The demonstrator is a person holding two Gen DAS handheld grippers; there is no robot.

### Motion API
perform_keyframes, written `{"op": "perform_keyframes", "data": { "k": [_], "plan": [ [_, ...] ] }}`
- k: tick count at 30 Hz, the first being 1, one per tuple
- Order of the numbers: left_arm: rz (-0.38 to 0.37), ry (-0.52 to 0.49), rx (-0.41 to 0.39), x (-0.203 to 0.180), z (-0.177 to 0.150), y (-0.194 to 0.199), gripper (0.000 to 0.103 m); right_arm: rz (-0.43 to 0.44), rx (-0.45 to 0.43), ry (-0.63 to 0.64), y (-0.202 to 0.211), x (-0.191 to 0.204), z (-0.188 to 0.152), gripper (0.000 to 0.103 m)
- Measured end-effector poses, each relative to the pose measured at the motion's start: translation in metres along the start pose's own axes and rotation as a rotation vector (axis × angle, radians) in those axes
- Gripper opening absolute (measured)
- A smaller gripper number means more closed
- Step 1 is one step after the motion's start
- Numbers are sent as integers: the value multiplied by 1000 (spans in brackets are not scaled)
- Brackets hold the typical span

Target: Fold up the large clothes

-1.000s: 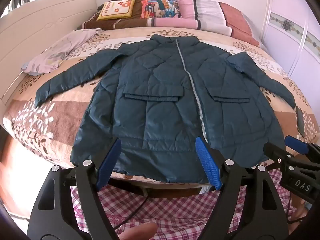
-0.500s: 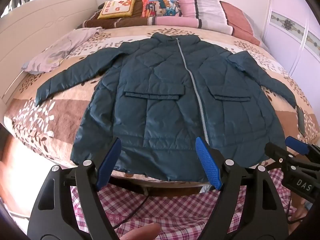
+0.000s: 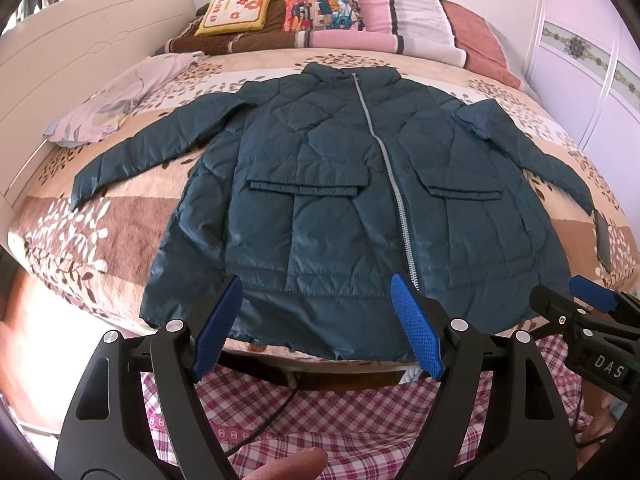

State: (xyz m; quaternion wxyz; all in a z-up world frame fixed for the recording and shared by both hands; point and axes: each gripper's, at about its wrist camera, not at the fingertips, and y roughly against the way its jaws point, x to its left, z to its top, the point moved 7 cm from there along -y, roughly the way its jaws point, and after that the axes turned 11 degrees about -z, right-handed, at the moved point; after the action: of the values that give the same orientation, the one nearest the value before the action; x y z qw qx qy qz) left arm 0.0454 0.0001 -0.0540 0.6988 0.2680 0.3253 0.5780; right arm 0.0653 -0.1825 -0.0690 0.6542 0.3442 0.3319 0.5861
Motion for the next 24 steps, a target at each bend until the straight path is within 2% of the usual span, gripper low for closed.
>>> {"op": "perform_keyframes", "data": {
  "k": [24],
  "plan": [
    [3,-2,8,0,-1,0,76,14,14,-13,0,-4,0,75]
  ]
}}
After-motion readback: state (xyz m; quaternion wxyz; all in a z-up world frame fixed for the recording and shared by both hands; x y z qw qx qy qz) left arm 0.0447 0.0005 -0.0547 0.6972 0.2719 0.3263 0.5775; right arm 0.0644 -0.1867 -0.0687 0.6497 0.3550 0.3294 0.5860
